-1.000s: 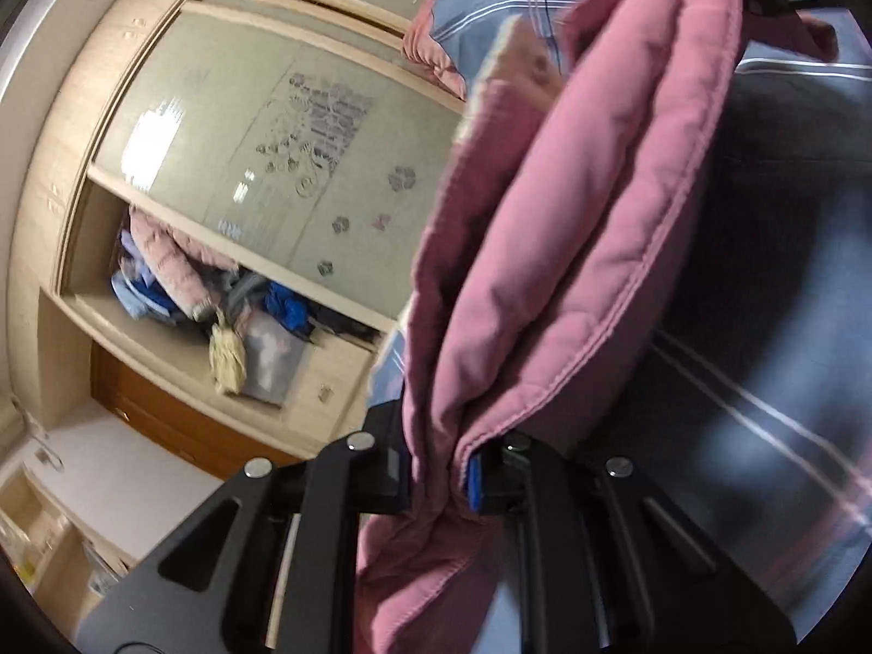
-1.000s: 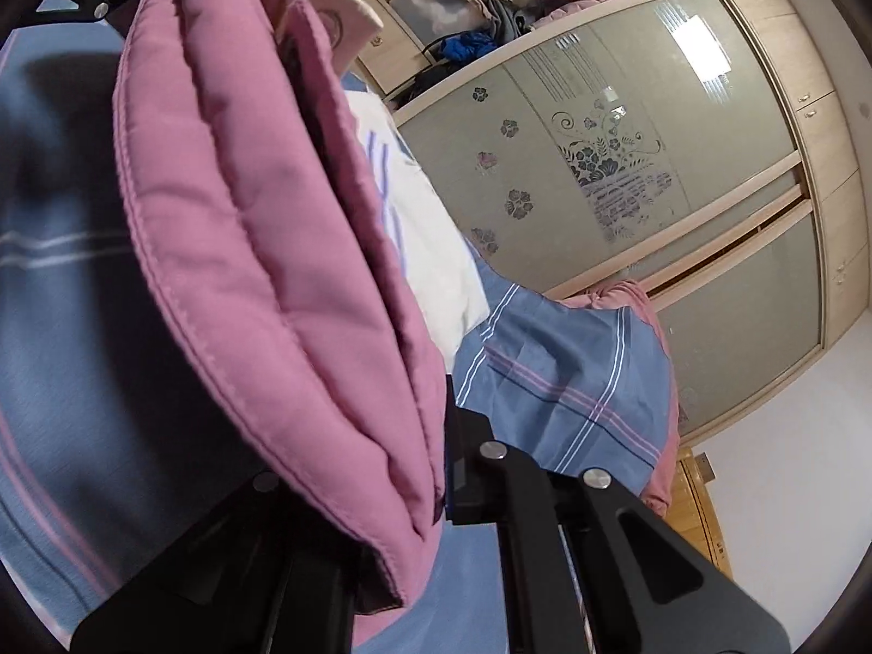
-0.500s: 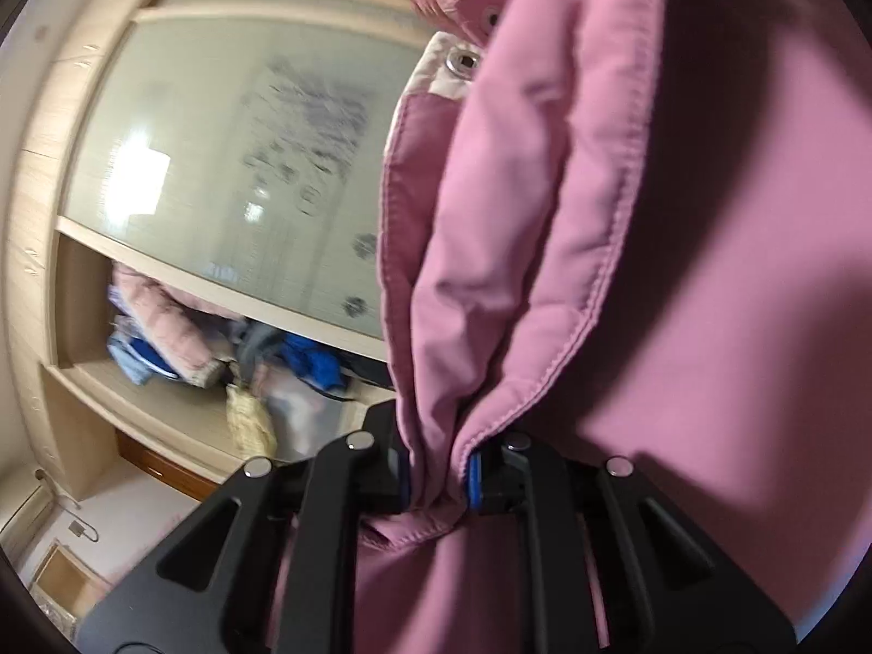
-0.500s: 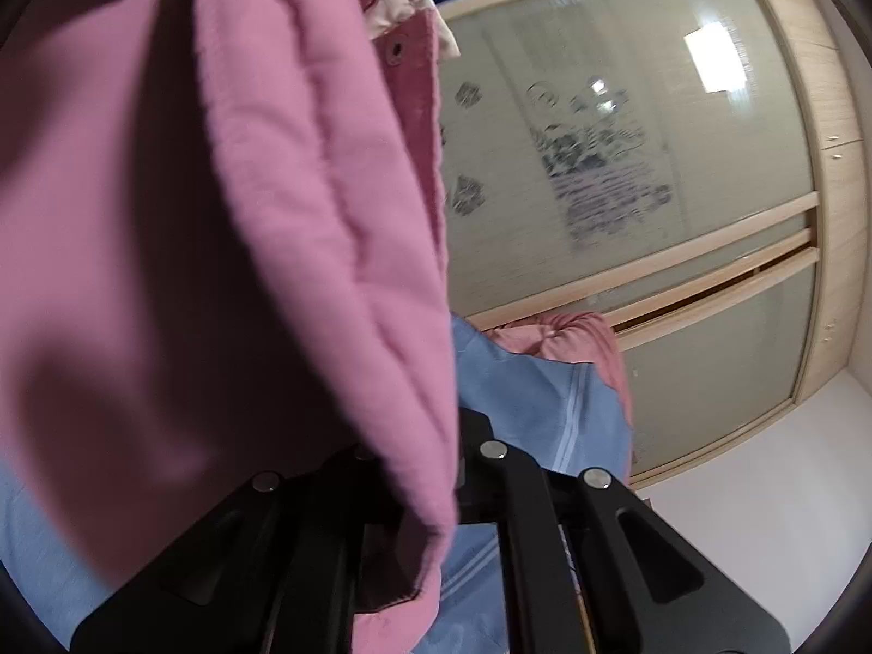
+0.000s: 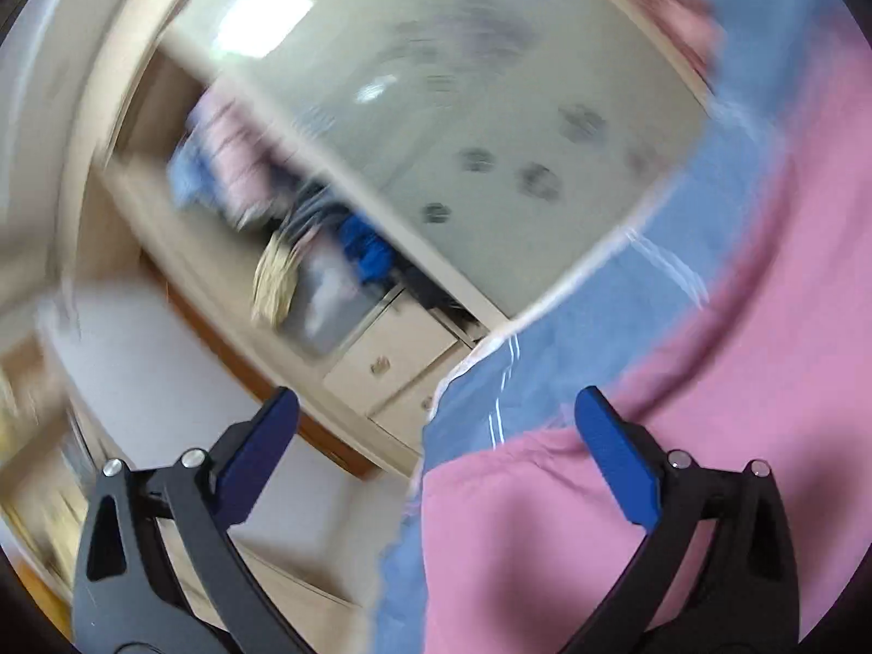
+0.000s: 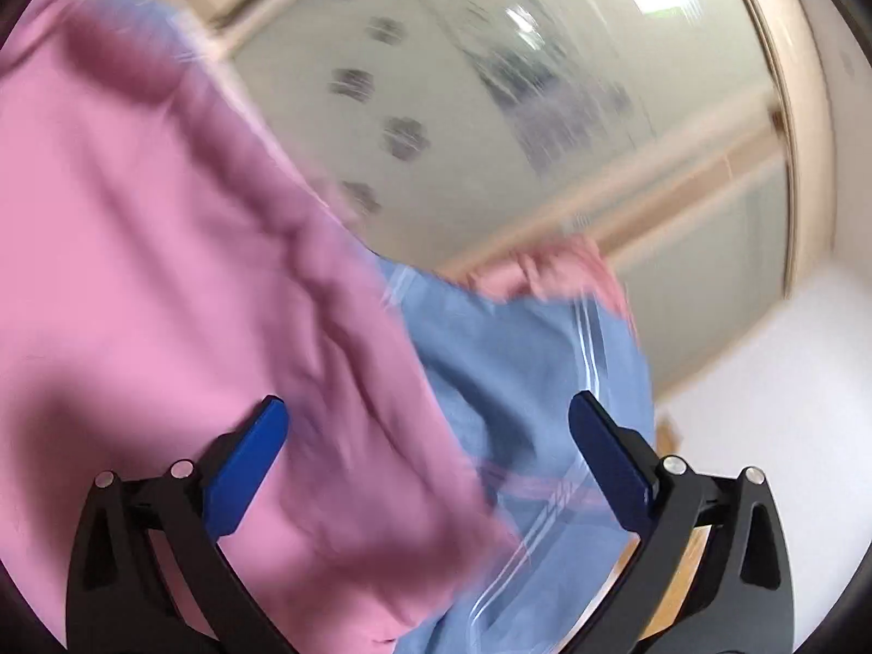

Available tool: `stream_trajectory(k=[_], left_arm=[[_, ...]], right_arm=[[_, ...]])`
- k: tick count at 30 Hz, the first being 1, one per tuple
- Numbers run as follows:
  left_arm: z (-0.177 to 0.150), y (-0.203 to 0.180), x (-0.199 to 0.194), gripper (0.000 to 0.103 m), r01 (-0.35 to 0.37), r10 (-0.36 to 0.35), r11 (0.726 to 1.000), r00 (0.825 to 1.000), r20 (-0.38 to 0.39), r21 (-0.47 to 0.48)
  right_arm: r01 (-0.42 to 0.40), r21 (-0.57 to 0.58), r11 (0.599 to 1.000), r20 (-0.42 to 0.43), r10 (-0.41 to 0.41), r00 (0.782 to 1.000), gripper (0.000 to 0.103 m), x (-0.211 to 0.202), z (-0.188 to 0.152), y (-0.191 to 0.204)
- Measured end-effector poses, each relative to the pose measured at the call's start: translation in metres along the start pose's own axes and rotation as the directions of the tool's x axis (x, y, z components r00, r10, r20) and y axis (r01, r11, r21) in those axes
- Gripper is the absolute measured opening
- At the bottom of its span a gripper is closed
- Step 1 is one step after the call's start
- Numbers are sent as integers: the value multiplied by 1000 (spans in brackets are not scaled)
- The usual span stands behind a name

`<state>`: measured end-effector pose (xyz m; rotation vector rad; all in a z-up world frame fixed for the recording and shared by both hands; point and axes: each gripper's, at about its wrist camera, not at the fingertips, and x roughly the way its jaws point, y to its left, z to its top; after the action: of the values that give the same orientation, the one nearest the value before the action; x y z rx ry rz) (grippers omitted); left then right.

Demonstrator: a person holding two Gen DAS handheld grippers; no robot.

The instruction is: Fold large clothes

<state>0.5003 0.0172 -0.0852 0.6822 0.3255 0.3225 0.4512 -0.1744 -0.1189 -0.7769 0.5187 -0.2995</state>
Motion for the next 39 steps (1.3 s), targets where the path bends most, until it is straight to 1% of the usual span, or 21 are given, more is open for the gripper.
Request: stream_trajectory(k=[2,4,8,9,12,15,17,19,20,24,25,26,28,29,31,32,33,35,36,38,39], left_arm=[[5,31,-15,101,93,-92,979,996,9,-181],[-2,32,-38,101,203,-207,937,978,18,-283],[-21,-22,-46,101,412,-458,832,888,-40,-371],[-24,-45,-39,101,423,-483,825,872,-79,-374],[-32,-81,3,101,363,-468,837,863,-190,-410],[-42,-83,42,101,336,-518,769,826,-223,-543],[-37,-79,60,101,301,-482,798,839,-252,-522],[-40,-69,73,101,235,-383,869,878,-288,-436],[-47,-63,74,101,210,-356,881,884,-302,-423],[-102,-3,104,101,36,-255,881,875,-411,-471],[-118,7,107,101,-7,-224,883,873,-434,-469],[-134,15,111,101,-35,-209,880,867,-453,-473],[-162,25,116,101,-7,-302,823,841,-448,-568],[-171,33,114,101,-10,-329,784,842,-429,-620],[-173,47,108,101,-78,-286,757,853,-436,-649],[-168,53,101,101,-88,-265,757,865,-427,-647],[-155,65,85,101,-81,-219,776,895,-388,-626],[-130,83,37,101,-78,-110,820,951,-290,-567],[-111,97,3,101,-71,-60,845,972,-227,-530],[-94,120,-59,101,-9,-65,840,991,-119,-542],[-87,133,-103,101,51,-97,822,994,-51,-567]], right_arm=[[-11,172,985,23,8,1000,102,-18,-5,-32],[-133,336,932,71,116,991,102,-34,-13,-43],[-373,447,813,19,408,913,102,-22,-16,2],[-391,445,806,-6,439,899,102,-17,-11,20],[-315,456,833,-84,392,916,98,7,-8,51],[-340,583,738,-112,488,866,102,47,-13,49],[-335,580,743,-114,481,870,102,55,-14,53],[-329,562,759,-104,460,882,102,62,-19,52],[-317,573,756,-105,451,886,102,74,-23,46],[-76,623,779,-237,280,930,102,110,-55,21],[-6,623,782,-292,239,926,102,120,-71,12],[39,625,780,-344,230,910,102,132,-89,5],[44,668,743,-395,304,867,102,149,-119,-2],[43,710,703,-396,349,849,102,153,-131,-8],[71,772,632,-393,386,834,102,148,-148,-22],[107,776,621,-405,361,840,102,145,-150,-33],[136,766,629,-409,312,858,102,132,-148,-43],[209,706,677,-363,92,927,102,85,-133,-76],[235,686,689,-326,2,945,102,60,-127,-88],[233,683,692,-189,-141,972,102,-18,-117,-112],[173,701,692,-110,-135,985,102,-57,-117,-120]])
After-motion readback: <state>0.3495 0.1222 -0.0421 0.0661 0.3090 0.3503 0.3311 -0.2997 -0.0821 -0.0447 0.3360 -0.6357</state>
